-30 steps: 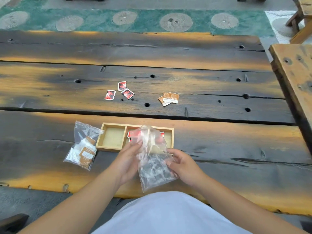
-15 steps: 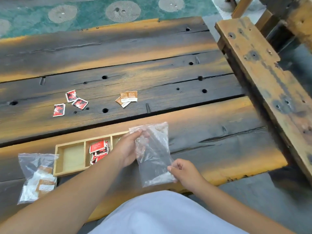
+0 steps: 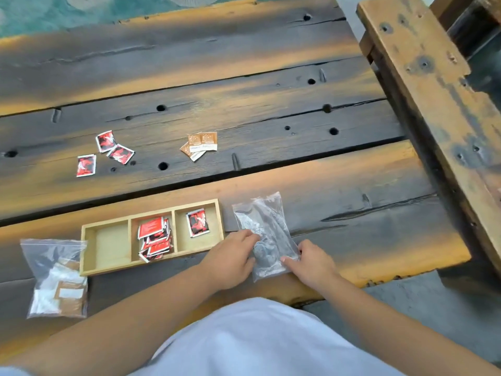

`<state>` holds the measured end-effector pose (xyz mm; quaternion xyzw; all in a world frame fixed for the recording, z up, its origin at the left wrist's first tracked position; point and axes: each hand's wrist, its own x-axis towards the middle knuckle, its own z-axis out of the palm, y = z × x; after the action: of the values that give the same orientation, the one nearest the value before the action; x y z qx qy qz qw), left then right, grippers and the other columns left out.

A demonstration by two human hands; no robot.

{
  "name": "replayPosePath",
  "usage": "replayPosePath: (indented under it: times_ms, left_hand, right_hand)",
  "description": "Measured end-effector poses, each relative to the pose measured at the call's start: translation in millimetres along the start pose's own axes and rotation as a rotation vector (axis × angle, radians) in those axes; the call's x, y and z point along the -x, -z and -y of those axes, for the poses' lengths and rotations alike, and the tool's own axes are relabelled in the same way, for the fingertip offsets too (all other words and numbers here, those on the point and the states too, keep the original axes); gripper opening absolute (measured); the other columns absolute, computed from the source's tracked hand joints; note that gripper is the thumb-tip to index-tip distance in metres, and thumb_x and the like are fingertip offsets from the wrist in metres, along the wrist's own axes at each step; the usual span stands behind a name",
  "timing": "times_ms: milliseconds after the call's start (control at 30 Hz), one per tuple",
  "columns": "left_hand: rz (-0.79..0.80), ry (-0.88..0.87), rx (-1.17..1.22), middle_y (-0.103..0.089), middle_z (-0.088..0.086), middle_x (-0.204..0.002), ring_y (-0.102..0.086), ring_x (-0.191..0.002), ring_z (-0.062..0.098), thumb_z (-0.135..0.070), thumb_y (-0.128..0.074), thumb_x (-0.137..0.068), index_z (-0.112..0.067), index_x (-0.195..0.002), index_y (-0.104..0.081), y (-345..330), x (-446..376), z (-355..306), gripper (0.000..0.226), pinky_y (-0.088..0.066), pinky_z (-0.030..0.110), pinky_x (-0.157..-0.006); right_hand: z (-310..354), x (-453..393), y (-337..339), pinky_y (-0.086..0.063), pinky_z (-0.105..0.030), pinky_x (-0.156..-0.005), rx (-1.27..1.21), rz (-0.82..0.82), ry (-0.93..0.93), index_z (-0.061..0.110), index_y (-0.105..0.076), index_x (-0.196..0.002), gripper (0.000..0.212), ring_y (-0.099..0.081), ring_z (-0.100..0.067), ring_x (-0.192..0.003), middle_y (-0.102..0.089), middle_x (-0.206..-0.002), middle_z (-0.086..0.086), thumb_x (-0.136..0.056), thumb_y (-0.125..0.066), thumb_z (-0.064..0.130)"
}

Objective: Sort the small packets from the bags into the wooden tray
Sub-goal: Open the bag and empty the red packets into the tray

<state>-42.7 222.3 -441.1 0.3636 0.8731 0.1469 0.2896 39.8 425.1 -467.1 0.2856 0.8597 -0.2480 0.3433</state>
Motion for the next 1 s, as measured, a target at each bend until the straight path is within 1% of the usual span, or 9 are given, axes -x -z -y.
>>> replayPosePath:
  times_ms: [100, 200, 267, 333, 433, 533, 633, 733, 1000]
  left_hand:
    - [0.077, -0.124, -0.233, -0.039, 0.014, -0.146, -0.038, -0.132, 0.033, -0.027, -0.05, -0.09, -0.016, -0.138, -0.04, -19, -6, 0, 0.05, -0.04, 0.044, -0.104]
    - [0.079, -0.146, -0.304, -0.029, 0.018, -0.153, -0.025, -0.142, 0.035, -0.032, -0.054, -0.089, -0.016, -0.141, -0.036, -29, -12, -2, 0.058, -0.034, 0.047, -0.11]
    - [0.095, -0.11, -0.328, -0.018, 0.019, -0.158, -0.014, -0.147, 0.036, -0.04, -0.054, -0.09, -0.012, -0.149, -0.025, -33, -17, -3, 0.071, -0.023, 0.047, -0.117]
    - [0.107, -0.043, -0.325, -0.008, 0.019, -0.161, -0.005, -0.149, 0.035, -0.049, -0.05, -0.092, -0.009, -0.153, -0.013, -37, -24, -1, 0.081, -0.014, 0.047, -0.121]
    - [0.152, 0.02, -0.321, 0.001, 0.02, -0.162, 0.001, -0.15, 0.036, -0.05, -0.047, -0.093, -0.009, -0.154, -0.002, -44, -32, 5, 0.086, -0.01, 0.048, -0.121]
    - [0.195, 0.045, -0.348, 0.013, 0.02, -0.161, 0.009, -0.149, 0.036, -0.045, -0.049, -0.093, -0.01, -0.153, 0.007, -47, -33, 9, 0.089, -0.004, 0.047, -0.122]
    - [0.216, 0.079, -0.336, 0.021, 0.017, -0.16, 0.017, -0.148, 0.036, -0.045, -0.047, -0.094, -0.012, -0.152, 0.014, -48, -34, 7, 0.09, 0.001, 0.048, -0.12]
    - [0.229, 0.113, -0.309, 0.024, 0.014, -0.16, 0.02, -0.147, 0.035, -0.048, -0.052, -0.09, -0.014, -0.153, 0.015, -51, -35, 7, 0.098, 0.001, 0.051, -0.121]
    - [0.223, 0.142, -0.305, 0.02, 0.012, -0.161, 0.017, -0.148, 0.034, -0.048, -0.059, -0.085, -0.017, -0.154, 0.009, -47, -40, 3, 0.102, 0.004, 0.055, -0.118]
  right_hand:
    - [8, 1, 7, -0.049, -0.041, -0.086, 0.24, -0.111, 0.106, 0.021, -0.043, -0.125, 0.063, -0.053, -0.029, -0.116, -0.043, -0.125, -0.002, -0.084, -0.051, 0.068]
    - [11, -4, 14, -0.043, -0.04, -0.1, 0.378, -0.263, 0.418, 0.02, -0.039, -0.137, 0.064, -0.042, -0.028, -0.127, -0.038, -0.14, -0.005, -0.088, -0.056, 0.056]
    - [14, -12, 20, -0.033, -0.042, -0.109, 0.491, -0.243, 0.597, 0.019, -0.031, -0.147, 0.072, -0.03, -0.028, -0.141, -0.025, -0.157, -0.007, -0.088, -0.059, 0.05]
    - [20, -22, 23, -0.022, -0.044, -0.116, 0.588, -0.163, 0.676, 0.019, -0.019, -0.154, 0.085, -0.01, -0.026, -0.151, -0.007, -0.165, -0.006, -0.087, -0.061, 0.05]
    - [23, -41, 24, -0.011, -0.046, -0.12, 0.711, -0.064, 0.683, 0.018, -0.001, -0.156, 0.1, 0.009, -0.024, -0.152, 0.013, -0.166, -0.004, -0.086, -0.061, 0.056]
    - [23, -53, 21, -0.011, -0.046, -0.121, 0.789, -0.016, 0.636, 0.018, 0.01, -0.155, 0.109, 0.011, -0.025, -0.152, 0.015, -0.165, -0.005, -0.084, -0.06, 0.061]
    - [20, -57, 17, -0.01, -0.048, -0.121, 0.794, -0.003, 0.605, 0.019, 0.015, -0.155, 0.113, 0.013, -0.024, -0.152, 0.019, -0.165, -0.003, -0.082, -0.057, 0.068]
    - [16, -60, 16, -0.007, -0.052, -0.121, 0.817, 0.014, 0.601, 0.02, 0.02, -0.153, 0.119, 0.018, -0.025, -0.151, 0.024, -0.163, -0.003, -0.079, -0.055, 0.074]
    - [18, -59, 16, -0.007, -0.055, -0.121, 0.816, 0.023, 0.588, 0.02, 0.02, -0.153, 0.121, 0.019, -0.025, -0.151, 0.025, -0.163, -0.002, -0.077, -0.056, 0.075]
